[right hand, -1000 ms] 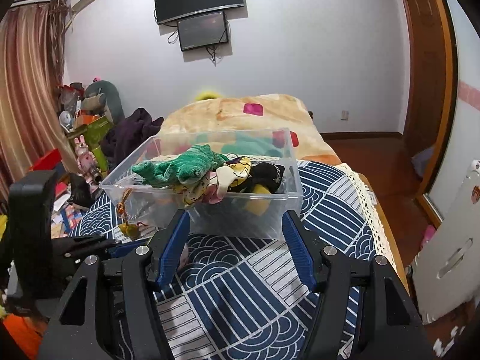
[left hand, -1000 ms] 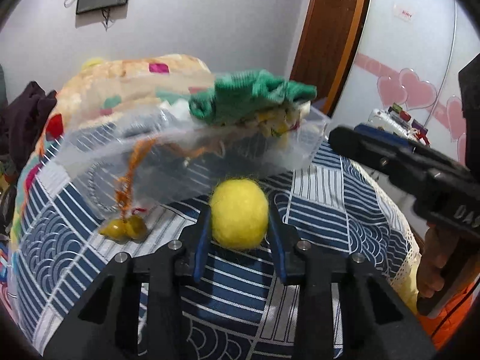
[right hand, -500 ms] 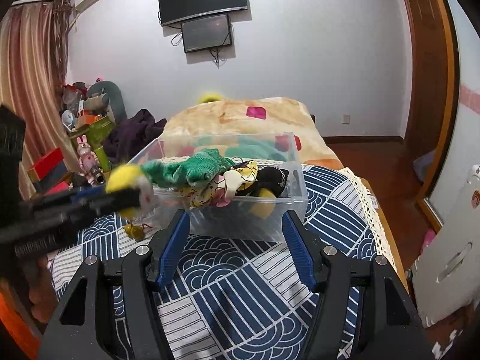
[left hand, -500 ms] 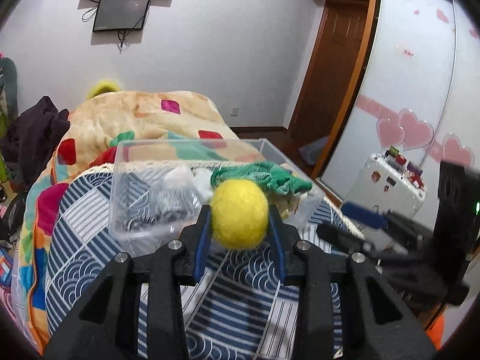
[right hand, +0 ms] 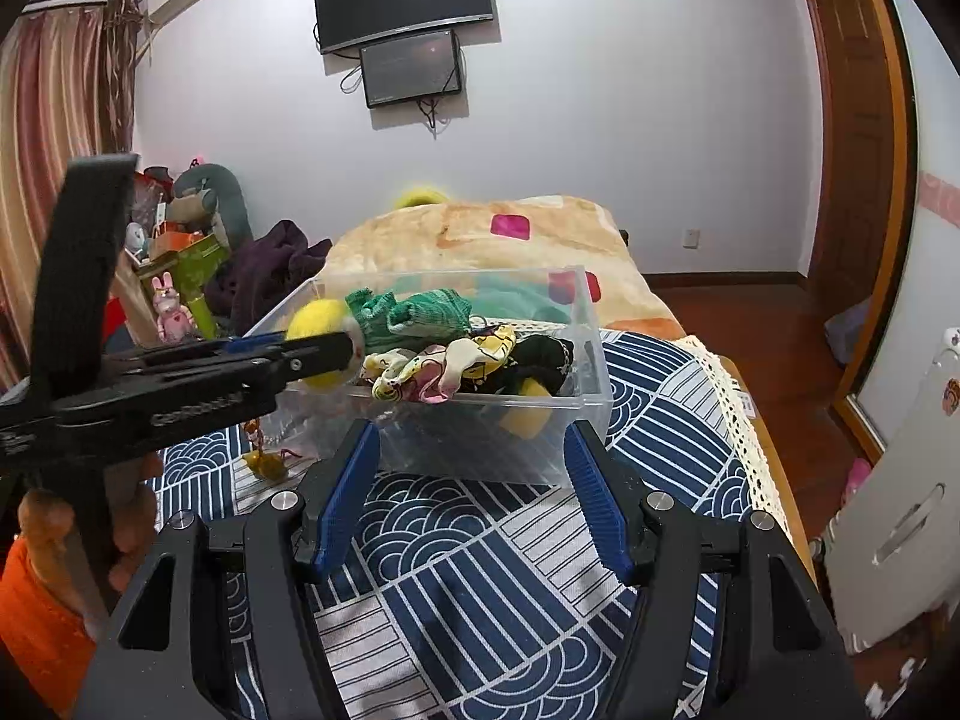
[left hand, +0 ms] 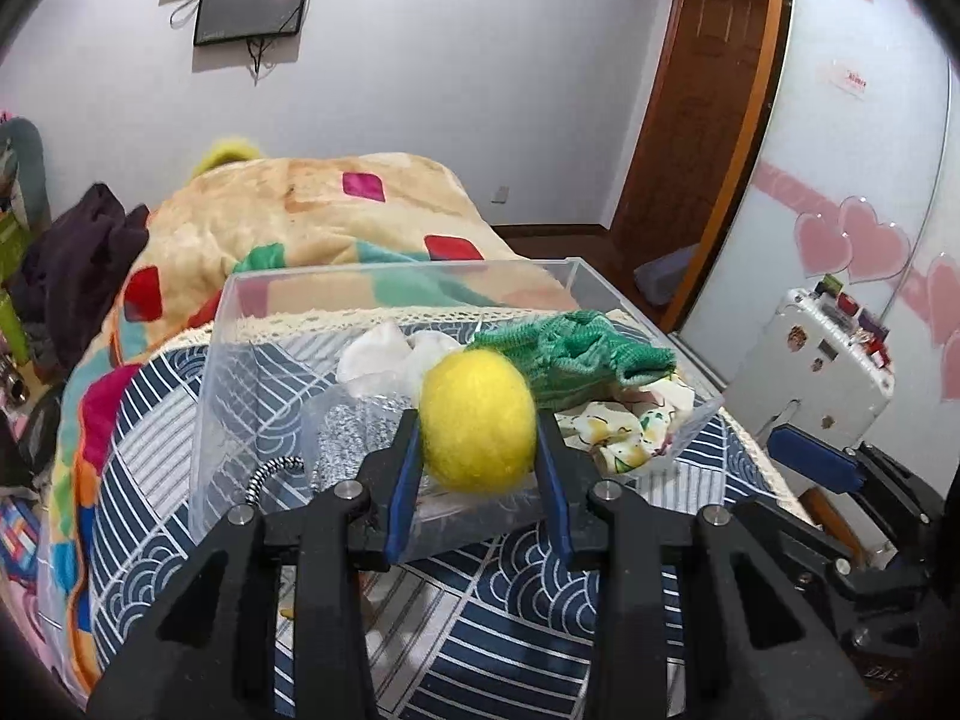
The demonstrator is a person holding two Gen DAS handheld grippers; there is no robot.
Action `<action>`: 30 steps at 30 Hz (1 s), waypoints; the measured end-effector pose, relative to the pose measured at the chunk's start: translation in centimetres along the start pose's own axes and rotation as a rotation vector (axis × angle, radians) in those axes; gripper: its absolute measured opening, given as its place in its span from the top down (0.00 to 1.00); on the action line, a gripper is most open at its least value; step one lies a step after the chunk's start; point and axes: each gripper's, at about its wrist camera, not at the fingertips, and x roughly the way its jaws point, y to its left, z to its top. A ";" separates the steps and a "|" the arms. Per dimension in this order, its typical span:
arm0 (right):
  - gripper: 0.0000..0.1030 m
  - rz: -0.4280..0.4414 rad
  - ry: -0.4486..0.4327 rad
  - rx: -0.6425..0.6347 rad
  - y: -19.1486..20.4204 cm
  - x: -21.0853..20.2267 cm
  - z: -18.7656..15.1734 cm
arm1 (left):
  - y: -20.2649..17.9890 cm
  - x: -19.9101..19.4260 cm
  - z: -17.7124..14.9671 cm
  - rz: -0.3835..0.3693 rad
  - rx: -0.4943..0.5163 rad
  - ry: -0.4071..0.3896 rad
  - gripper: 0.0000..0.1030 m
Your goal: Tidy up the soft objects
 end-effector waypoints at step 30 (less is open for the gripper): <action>0.36 0.021 -0.252 -0.029 2.7 -6.2 5.1 | -2.0 -15.7 0.4 0.067 0.056 -0.375 0.37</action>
